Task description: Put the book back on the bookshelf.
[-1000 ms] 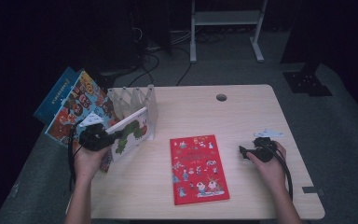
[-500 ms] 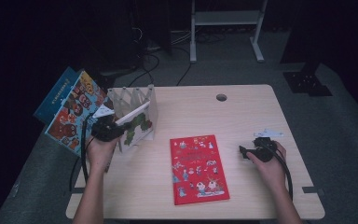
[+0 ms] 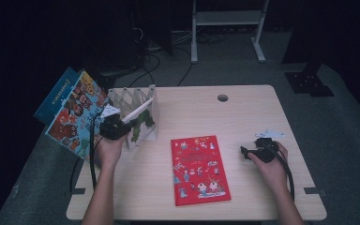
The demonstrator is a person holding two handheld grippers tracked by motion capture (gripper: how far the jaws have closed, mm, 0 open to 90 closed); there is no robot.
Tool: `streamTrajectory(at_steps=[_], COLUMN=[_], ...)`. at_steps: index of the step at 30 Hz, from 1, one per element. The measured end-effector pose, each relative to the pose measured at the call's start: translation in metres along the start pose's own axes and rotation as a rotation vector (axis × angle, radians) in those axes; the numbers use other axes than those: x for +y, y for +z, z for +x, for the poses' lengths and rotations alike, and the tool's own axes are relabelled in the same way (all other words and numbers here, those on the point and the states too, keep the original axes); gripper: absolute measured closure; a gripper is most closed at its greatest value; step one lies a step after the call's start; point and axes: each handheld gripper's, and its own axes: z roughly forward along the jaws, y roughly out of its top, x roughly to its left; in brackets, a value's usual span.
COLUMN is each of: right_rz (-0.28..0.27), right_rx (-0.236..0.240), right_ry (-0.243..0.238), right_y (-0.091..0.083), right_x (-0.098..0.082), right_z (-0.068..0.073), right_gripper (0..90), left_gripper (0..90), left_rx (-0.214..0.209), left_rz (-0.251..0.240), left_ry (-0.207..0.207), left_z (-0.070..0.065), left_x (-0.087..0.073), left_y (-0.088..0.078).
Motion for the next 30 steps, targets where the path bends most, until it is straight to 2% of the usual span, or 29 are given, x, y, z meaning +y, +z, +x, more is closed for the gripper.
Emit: streamTrajectory(at_steps=[8, 10, 22, 26, 30], right_rz=[0.0, 0.0, 0.0, 0.0, 0.0], right_rx=[-0.001, -0.001, 0.0, 0.0, -0.001], right_ry=[-0.001, -0.001, -0.001, -0.001, -0.001], right_y=[0.0, 0.0, 0.0, 0.0, 0.0], right_x=[0.0, 0.0, 0.0, 0.0, 0.0], right_z=[0.0, 0.0, 0.0, 0.0, 0.0], right_gripper=[18.3, 18.4, 18.3, 18.3, 18.4], left_gripper=[75.0, 74.9, 73.9, 70.1, 61.8], left_rx=[-0.003, -0.002, -0.016, -0.034, -0.022], left_rz=[0.017, 0.033, 0.054, 0.06, 0.083], left_ry=[0.004, 0.013, 0.017, 0.016, 0.047], left_z=[0.0, -0.002, -0.009, -0.011, -0.012], left_x=[-0.007, -0.009, -0.017, -0.019, -0.021], left_y=[0.007, 0.01, 0.021, 0.02, 0.016])
